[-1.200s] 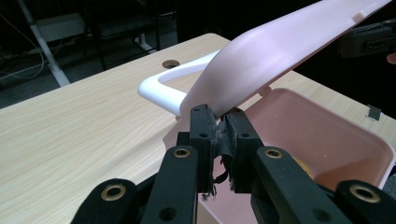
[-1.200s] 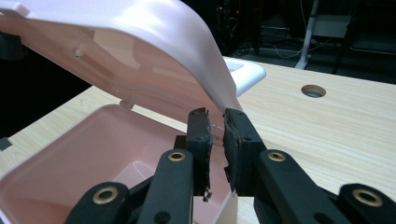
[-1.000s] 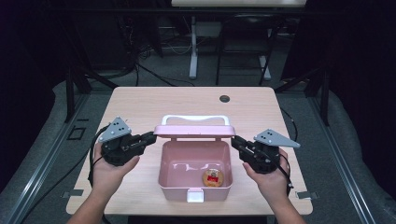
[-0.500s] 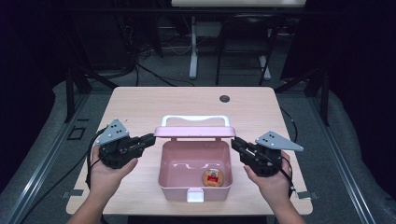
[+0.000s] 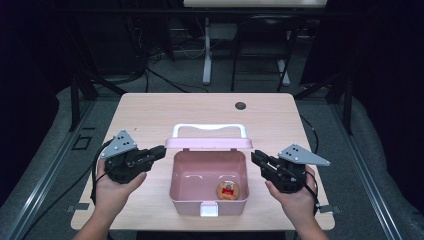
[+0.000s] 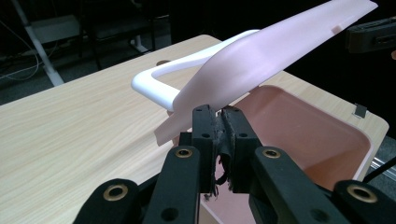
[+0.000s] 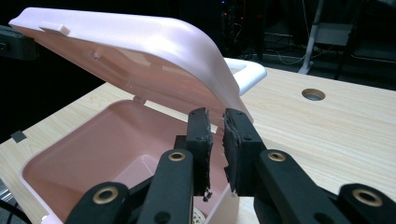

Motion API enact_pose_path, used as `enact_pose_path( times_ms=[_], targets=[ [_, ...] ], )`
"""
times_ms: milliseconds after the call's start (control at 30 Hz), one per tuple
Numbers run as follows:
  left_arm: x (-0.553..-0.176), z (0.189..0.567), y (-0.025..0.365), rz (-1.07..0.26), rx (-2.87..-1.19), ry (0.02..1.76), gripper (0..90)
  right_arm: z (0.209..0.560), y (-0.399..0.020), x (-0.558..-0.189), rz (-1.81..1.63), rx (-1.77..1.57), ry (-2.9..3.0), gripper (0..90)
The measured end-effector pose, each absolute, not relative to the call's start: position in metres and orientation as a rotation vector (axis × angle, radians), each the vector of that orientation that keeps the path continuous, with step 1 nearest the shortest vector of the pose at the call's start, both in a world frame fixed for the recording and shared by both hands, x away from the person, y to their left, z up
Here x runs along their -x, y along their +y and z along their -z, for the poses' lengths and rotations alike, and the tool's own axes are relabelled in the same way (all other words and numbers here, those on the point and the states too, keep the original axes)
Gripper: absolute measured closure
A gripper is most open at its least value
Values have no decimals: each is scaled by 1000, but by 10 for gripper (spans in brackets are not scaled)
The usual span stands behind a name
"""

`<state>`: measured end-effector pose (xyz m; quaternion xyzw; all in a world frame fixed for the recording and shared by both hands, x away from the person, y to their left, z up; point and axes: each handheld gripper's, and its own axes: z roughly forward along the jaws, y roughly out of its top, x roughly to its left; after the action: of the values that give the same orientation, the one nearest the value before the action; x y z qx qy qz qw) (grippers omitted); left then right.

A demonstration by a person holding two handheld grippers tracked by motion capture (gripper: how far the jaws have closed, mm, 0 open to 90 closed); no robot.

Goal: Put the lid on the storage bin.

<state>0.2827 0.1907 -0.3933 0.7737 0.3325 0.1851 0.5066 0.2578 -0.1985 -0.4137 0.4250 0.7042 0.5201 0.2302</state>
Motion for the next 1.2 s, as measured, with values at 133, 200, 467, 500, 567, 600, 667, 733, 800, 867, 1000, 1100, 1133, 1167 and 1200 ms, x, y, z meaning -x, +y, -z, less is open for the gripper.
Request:
enact_pose_path(
  times_ms=[133,200,467,500,567,600,667,733,800,867,1000,1100,1133,1167,1200],
  targets=[
    [-282,395,191,-442,-1863,802,844,415,-199,-256,-1437,-1169,1940,803],
    [-281,395,192,-439,-1864,802,843,416,-198,-256,-1434,-1169,1944,803],
    [-277,398,194,-433,-1866,799,846,420,-199,-254,-1429,-1174,1947,803],
    [-276,399,193,-435,-1859,801,846,420,-200,-253,-1427,-1176,1945,802],
    [-275,399,194,-432,-1865,801,846,420,-203,-253,-1428,-1186,1936,802],
    [-275,399,194,-433,-1867,799,846,420,-205,-254,-1432,-1192,1932,802],
    [-274,399,194,-431,-1868,799,846,421,-208,-255,-1434,-1203,1919,801],
    [-273,400,194,-428,-1872,798,845,422,-210,-255,-1432,-1217,1911,800],
    [-272,401,194,-429,-1870,797,845,424,-212,-256,-1420,-1224,1903,797],
    [-271,402,194,-425,-1872,797,845,426,-214,-255,-1406,-1227,1895,794],
    [-269,404,195,-420,-1867,797,845,428,-219,-256,-1413,-1251,1883,791],
    [-267,405,195,-420,-1874,797,845,430,-221,-256,-1412,-1257,1878,785],
    [-267,405,195,-419,-1874,795,845,431,-221,-256,-1415,-1259,1875,783],
    [-266,406,195,-417,-1870,795,845,432,-222,-256,-1413,-1264,1875,779],
    [-265,406,195,-415,-1866,796,846,433,-222,-256,-1412,-1264,1875,776]
  ],
)
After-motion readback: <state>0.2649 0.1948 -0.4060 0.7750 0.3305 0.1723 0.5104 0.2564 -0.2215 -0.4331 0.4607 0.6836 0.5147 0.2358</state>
